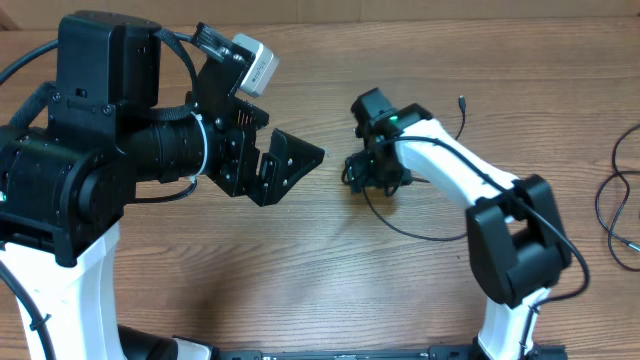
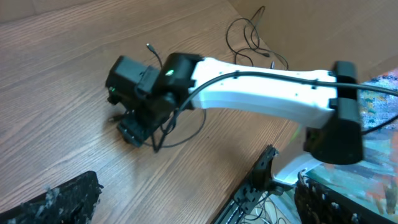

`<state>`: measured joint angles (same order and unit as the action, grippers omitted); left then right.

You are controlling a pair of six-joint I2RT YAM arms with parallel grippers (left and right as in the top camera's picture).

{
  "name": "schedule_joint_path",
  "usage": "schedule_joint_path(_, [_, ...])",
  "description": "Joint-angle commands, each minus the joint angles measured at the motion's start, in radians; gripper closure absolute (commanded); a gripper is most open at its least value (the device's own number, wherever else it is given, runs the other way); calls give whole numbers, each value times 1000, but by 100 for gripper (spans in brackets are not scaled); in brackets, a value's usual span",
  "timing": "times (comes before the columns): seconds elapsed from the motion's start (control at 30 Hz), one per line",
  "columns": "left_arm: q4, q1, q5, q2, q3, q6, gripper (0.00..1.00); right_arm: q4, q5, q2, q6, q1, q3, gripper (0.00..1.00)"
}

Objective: Untangle cables

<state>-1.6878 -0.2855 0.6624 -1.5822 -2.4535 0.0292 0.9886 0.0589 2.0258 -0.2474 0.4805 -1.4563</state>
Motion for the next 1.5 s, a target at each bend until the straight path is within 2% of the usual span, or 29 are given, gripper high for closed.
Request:
schedule_joint_path(0.0, [-2, 2, 19, 13, -1, 19, 1, -11, -19, 41, -68, 3, 10, 50])
schedule_joint_path(0.1, [-2, 2, 19, 13, -1, 20, 1, -13, -16, 53, -68, 3, 10, 88])
schedule_joint_path(0.2, [-2, 2, 19, 13, -1, 20, 1, -14, -16, 53, -67, 3, 10, 86])
schedule_joint_path(0.23, [-2, 2, 19, 13, -1, 20, 0, -13, -16, 53, -67, 3, 10, 96])
schedule_joint_path(0.47, [-2, 2, 16, 13, -1, 20, 0, -68, -17, 46, -58, -1, -6, 96])
schedule_joint_path(0.73, [-2, 2, 10, 13, -1, 28, 0, -69, -12, -54, -34, -64, -172, 96])
schedule_joint_path(1.07, [-2, 2, 11, 13, -1, 31, 0, 61, -14, -177, -33, -261, -476, 96])
schedule_joint_path(1.2, [-2, 2, 11, 13, -1, 31, 0, 135, 65, -178, -29, -364, -550, 96])
schedule_joint_path(1.27, [-2, 2, 11, 13, -1, 31, 0, 187, 128, -178, 19, -391, -550, 81])
schedule_joint_path(1.33, [-2, 2, 11, 13, -1, 31, 0, 243, 125, -177, 48, -398, -542, 50])
schedule_joint_path(1.37, [-2, 2, 11, 13, -1, 31, 0, 272, 122, -176, 55, -397, -534, 42])
schedule_joint_path(1.47, [-2, 2, 11, 13, -1, 31, 0, 320, 123, -176, 82, -370, -501, 30])
